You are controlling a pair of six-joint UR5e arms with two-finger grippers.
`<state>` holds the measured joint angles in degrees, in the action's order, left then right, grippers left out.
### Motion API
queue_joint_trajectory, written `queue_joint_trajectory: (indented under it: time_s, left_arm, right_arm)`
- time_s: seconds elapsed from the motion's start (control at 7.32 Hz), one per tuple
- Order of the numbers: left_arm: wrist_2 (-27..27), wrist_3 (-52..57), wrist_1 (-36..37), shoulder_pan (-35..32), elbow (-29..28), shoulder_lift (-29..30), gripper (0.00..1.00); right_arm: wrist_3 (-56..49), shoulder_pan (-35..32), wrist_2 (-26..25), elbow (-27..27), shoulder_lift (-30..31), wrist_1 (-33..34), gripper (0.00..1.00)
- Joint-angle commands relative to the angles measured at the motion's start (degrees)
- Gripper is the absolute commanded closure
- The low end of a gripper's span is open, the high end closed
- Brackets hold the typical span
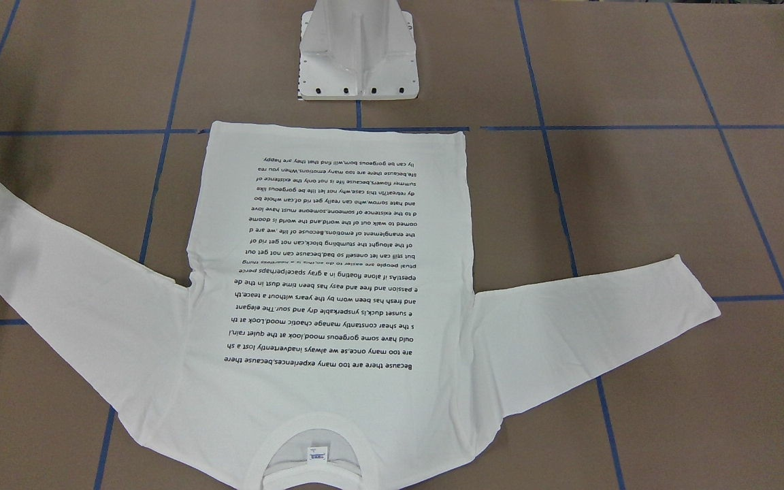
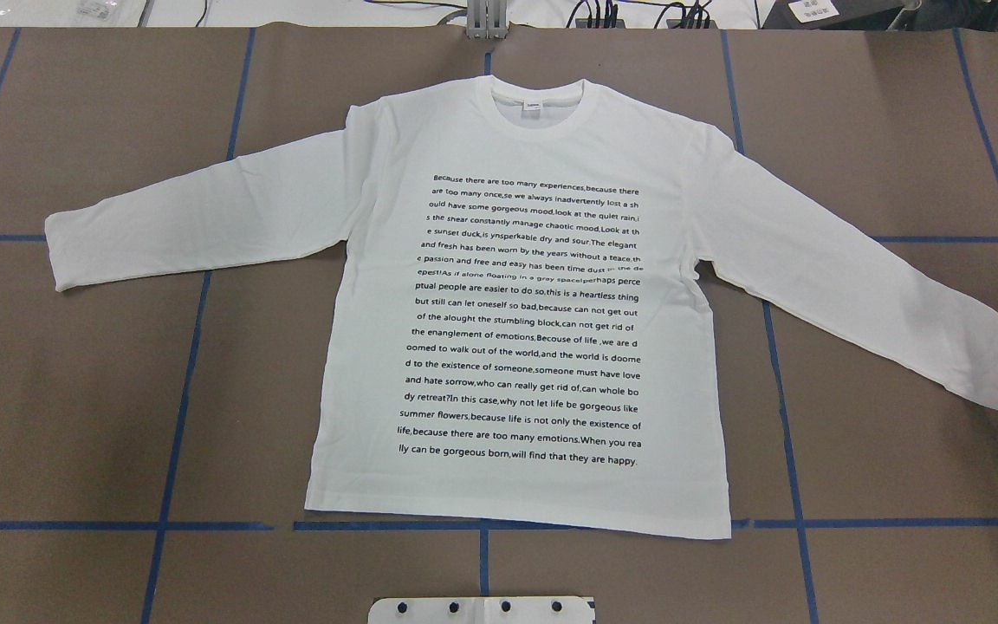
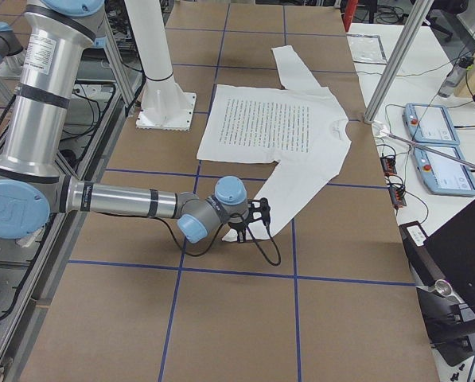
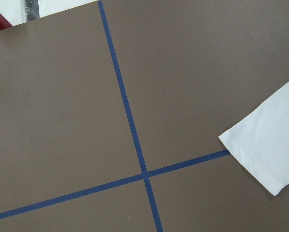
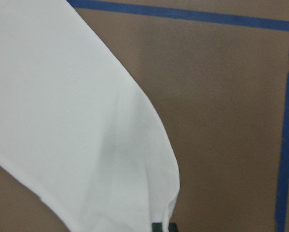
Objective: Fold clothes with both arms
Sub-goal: 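Lift the sleeve with the right gripper and fold it across the shirt toward the collar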
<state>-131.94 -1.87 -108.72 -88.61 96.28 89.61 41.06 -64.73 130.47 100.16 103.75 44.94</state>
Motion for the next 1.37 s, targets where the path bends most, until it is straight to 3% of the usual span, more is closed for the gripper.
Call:
queue_joint_trajectory:
  time_s: [0.0,0.55,0.96,1.23]
  left_arm:
    - [0.01,-0.06,-0.35,-0.07,-0.12,0.21,0.00]
    - [0.01,-0.23,-0.35,-0.07,-0.73,0.57,0.00]
    - [0.01,-0.23,-1.23,-0.07,-2.76,0.83,0.00]
    - [0.01,-0.23,-3.50,-0.07,-5.12,1.01,0.00]
  right_arm:
    - [18.17,0.05,-0.03,3.72,-9.21,0.15,1.00]
    - [33.00,3.63,-0.04,0.31,-34.52,1.45,1.00]
    - [35.49,8.99,-1.96,-6.54,-56.76,12.16,1.00]
    - [34.79,17.49,-10.36,-14.25,-62.59,12.80,1.00]
